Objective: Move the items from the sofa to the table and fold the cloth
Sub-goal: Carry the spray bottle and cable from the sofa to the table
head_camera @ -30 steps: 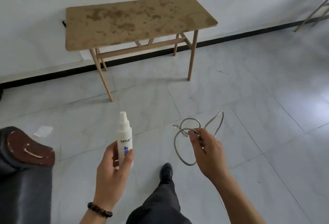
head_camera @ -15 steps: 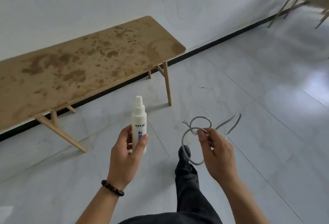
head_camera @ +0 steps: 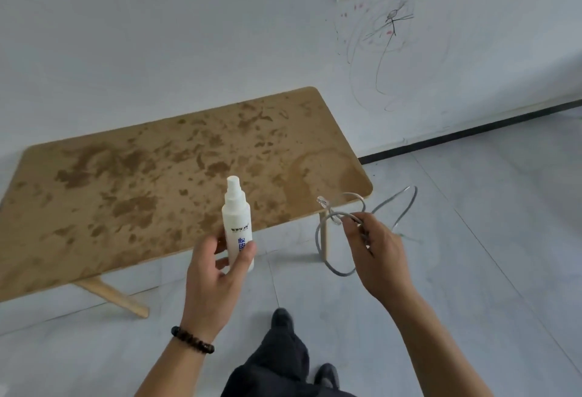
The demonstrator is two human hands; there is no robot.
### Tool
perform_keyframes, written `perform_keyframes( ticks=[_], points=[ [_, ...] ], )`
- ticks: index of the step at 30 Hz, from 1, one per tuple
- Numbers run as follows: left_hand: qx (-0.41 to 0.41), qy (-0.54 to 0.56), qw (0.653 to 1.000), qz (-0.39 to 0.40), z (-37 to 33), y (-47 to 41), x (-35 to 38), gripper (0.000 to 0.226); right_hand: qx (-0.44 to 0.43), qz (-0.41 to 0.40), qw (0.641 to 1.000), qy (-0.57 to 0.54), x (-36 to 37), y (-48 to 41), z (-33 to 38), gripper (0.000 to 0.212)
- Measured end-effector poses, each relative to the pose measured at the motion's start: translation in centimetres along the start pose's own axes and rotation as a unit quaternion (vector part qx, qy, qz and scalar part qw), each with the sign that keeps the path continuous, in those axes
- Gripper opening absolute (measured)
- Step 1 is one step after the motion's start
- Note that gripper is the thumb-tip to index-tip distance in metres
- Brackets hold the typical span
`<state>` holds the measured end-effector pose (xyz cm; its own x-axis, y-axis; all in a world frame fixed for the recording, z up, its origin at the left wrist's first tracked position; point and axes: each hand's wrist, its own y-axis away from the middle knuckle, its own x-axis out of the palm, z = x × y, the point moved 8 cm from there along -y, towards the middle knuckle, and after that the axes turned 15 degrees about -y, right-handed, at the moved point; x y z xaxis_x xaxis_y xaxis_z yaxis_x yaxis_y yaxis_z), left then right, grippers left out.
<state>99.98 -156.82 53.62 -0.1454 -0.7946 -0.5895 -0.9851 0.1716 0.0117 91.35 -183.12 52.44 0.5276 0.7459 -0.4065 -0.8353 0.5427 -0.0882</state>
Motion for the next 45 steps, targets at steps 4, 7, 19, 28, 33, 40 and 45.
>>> perform_keyframes(
  ticks=[4, 7, 19, 28, 33, 40, 45],
  points=[
    [-0.024, 0.003, 1.0, 0.007, 0.8, -7.7, 3.5, 0.031, -0.022, 0.028, 0.999, 0.021, 2.6, -9.0, -1.8, 0.021],
    [-0.054, 0.012, 0.998, 0.009, 1.8, -14.4, 6.1, 0.029, -0.015, 0.045, 0.998, 0.035, 4.6, -15.9, -3.4, 0.019],
    [-0.116, -0.007, 0.993, 0.035, -2.2, -44.3, 15.2, 0.034, -0.045, 0.102, 0.99, 0.09, 10.6, -44.0, -5.0, 0.025],
    [-0.148, -0.101, 0.983, 0.048, 1.5, -61.7, 26.4, 0.033, -0.067, 0.21, 0.967, 0.129, 19.7, -60.5, -14.6, 0.026],
    [-0.148, -0.141, 0.979, 0.026, 4.2, -67.8, 30.8, 0.032, -0.094, 0.286, 0.936, 0.184, 25.5, -65.1, -19.6, 0.04],
    [-0.124, -0.125, 0.984, 0.034, 6.6, -69.3, 33.6, 0.03, -0.059, 0.338, 0.918, 0.201, 28.6, -64.6, -23.8, 0.067],
    [-0.112, -0.155, 0.98, 0.058, 7.5, -69.7, 33.4, 0.029, -0.045, 0.373, 0.887, 0.267, 29.5, -64.9, -23.4, 0.069]
  ],
)
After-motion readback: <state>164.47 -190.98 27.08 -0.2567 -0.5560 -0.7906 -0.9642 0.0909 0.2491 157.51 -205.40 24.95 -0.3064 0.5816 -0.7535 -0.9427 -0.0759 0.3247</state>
